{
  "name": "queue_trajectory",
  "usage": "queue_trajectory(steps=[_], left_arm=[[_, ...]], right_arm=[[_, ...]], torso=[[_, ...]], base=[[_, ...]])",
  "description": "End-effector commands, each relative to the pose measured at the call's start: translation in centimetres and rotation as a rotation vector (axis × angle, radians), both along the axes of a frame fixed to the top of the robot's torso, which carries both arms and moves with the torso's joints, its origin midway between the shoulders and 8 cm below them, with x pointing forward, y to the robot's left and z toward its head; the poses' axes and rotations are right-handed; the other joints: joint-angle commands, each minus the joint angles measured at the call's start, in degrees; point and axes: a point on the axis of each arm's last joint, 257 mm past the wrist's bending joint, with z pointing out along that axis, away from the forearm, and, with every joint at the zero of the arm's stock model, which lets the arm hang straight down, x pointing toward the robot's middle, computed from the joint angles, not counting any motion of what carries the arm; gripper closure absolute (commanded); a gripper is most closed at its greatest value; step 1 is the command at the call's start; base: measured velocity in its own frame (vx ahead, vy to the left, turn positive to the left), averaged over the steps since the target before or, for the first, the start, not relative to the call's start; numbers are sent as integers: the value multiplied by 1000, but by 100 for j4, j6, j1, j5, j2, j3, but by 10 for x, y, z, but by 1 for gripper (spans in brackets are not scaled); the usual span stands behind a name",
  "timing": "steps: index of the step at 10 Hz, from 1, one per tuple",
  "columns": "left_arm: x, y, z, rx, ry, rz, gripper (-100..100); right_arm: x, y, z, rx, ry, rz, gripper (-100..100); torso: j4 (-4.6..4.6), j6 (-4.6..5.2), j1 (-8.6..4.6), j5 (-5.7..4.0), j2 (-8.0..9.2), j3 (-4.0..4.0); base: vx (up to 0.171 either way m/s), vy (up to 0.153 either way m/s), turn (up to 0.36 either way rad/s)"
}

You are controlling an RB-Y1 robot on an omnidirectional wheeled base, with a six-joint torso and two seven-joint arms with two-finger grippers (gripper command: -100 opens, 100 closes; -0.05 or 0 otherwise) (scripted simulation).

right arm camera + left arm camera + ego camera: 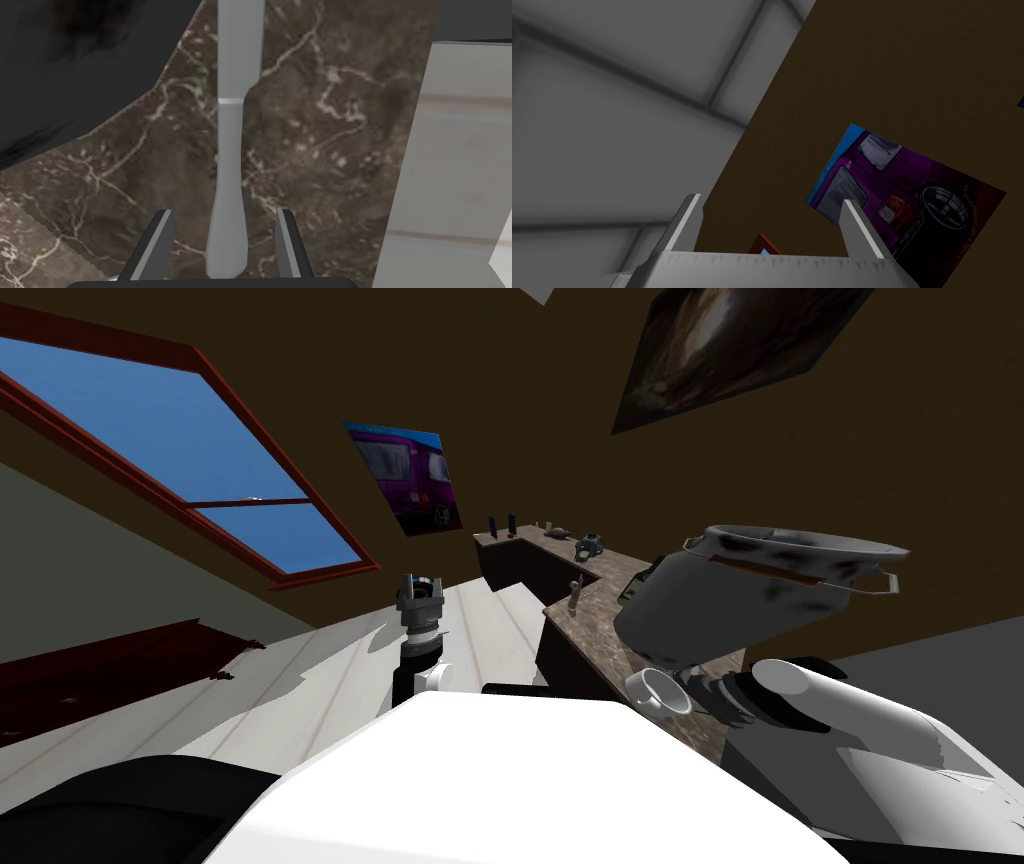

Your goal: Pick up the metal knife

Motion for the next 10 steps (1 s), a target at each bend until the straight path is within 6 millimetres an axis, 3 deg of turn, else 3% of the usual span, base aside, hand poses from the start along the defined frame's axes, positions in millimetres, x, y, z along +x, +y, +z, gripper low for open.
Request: queue_trajectory(steps=[1,4,5,6,9,10], left_arm=[[0,0,0,0,0,0,0],[0,0,0,0,0,0,0],[0,0,0,0,0,0,0],[0,0,0,0,0,0,0],[0,0,0,0,0,0,0],[0,0,0,0,0,0,0]], right_arm=[[0,0,0,0,0,0,100],[0,0,0,-1,0,0,100],[0,0,0,-1,0,0,0],[0,2,12,0,0,5,100],[0,1,19,-2,-1,9,100],[0,1,19,-1,0,8,0]], torso=[[0,0,0,0,0,0],[0,0,-12,-10,0,0],[0,1,-13,-11,0,0],[0,1,-13,-11,0,0],[2,2,-15,-10,3,3],[2,1,-15,-13,3,2]], base=[[0,0,0],[0,0,0],[0,0,0],[3,-6,-49],[1,-6,-25],[0,0,0]])
